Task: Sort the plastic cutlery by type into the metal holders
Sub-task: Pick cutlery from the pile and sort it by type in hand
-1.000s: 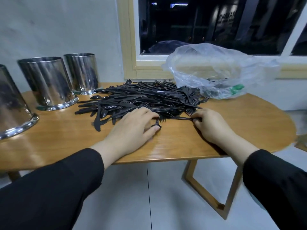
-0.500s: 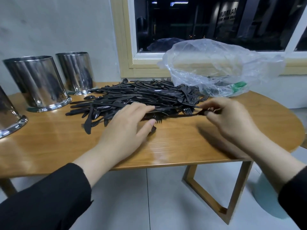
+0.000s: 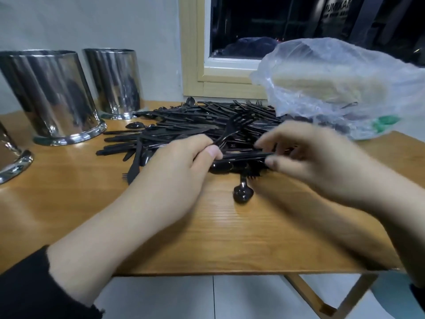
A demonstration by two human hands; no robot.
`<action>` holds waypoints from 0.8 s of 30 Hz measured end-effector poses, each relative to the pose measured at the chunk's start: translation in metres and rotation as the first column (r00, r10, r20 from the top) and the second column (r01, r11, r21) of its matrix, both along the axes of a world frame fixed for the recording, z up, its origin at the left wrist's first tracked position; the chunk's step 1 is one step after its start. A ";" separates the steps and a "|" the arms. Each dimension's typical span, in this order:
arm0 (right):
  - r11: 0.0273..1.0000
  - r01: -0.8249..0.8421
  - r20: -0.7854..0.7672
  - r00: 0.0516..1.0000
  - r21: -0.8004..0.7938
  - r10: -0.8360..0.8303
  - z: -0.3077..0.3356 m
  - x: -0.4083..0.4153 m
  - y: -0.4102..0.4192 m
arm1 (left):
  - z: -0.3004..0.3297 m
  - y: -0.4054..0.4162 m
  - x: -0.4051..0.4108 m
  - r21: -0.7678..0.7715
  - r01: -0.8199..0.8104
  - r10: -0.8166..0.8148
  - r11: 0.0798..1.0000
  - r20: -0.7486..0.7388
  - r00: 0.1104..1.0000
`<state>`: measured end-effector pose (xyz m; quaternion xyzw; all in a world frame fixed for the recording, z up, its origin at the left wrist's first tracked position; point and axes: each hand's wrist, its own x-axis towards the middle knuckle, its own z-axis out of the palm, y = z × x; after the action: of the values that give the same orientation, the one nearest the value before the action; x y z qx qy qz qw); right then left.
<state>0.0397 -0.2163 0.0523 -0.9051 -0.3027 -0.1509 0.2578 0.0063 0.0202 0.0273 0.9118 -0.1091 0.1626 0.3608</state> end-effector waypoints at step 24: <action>0.532 -0.007 -0.193 0.927 0.847 0.321 0.039 0.016 0.046 | -0.004 -0.001 0.018 -0.498 0.003 -0.021 0.867 -0.031 0.999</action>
<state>0.0557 -0.1704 0.0916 -0.6516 -0.2325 -0.0991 0.7153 0.0245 0.0192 0.0237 0.7902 -0.0627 0.1669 0.5863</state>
